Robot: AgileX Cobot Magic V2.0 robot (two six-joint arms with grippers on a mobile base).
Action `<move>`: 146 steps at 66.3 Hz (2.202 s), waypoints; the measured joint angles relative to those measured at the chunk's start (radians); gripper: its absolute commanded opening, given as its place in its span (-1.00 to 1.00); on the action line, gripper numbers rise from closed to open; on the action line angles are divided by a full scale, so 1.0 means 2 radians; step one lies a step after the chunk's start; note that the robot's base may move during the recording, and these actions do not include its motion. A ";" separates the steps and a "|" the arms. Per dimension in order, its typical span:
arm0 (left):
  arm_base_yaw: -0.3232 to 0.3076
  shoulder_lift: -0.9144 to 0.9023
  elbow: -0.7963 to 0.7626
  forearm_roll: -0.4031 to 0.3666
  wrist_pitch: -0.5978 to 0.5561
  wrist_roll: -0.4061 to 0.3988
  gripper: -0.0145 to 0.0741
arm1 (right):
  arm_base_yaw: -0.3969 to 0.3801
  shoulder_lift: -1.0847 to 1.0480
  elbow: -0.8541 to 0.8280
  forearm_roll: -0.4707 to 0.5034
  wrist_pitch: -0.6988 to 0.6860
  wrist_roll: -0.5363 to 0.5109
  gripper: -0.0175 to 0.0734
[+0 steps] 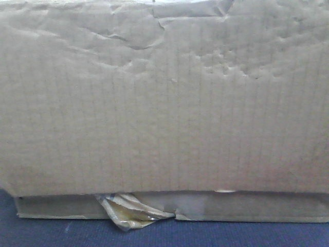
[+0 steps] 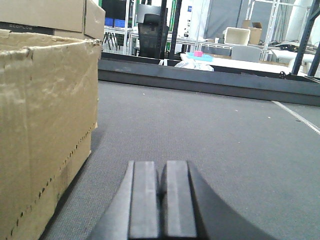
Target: Stack two boxes on right shelf middle
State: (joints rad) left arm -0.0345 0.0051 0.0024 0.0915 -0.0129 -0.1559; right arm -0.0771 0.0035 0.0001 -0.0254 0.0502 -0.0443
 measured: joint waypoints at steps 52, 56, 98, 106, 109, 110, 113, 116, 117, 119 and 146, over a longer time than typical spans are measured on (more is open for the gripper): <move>0.000 0.000 -0.002 0.004 -0.004 0.000 -0.92 | 0.000 0.000 0.000 0.000 0.000 0.000 -0.98; 0.000 0.000 -0.017 0.008 0.021 0.000 -0.92 | 0.000 0.000 0.000 0.000 0.000 0.000 -0.98; 0.000 0.330 -0.476 0.030 0.453 0.000 -0.92 | 0.000 0.000 0.000 0.000 0.000 0.000 -0.98; 0.000 0.390 -0.514 0.029 0.449 0.000 -0.92 | 0.000 0.000 0.000 0.000 0.000 0.000 -0.98; 0.000 0.405 -0.521 0.028 0.442 0.000 -0.92 | 0.000 0.000 0.000 0.000 0.000 0.000 -0.98; 0.000 0.410 -0.522 0.028 0.439 0.000 -0.92 | 0.000 0.000 0.000 0.000 0.000 0.000 -0.98; 0.000 0.424 -0.526 0.028 0.430 0.000 -0.92 | 0.000 0.000 0.000 0.000 0.000 0.000 -0.98; 0.000 0.435 -0.531 0.028 0.420 0.000 -0.92 | 0.000 0.000 0.000 0.000 0.000 0.000 -0.98; 0.000 0.438 -0.532 0.028 0.417 0.000 -0.92 | 0.000 0.000 0.000 0.000 0.000 0.000 -0.98; 0.000 0.447 -0.536 0.028 0.415 0.000 -0.92 | 0.000 0.000 0.000 0.000 0.000 0.000 -0.98; 0.020 0.631 -0.686 0.012 0.585 0.089 -0.92 | 0.000 0.000 0.000 0.000 0.000 0.000 -0.98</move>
State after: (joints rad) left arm 0.0052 1.2661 -1.3695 0.1165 1.1568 0.0230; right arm -0.0771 0.0035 0.0001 -0.0254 0.0502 -0.0443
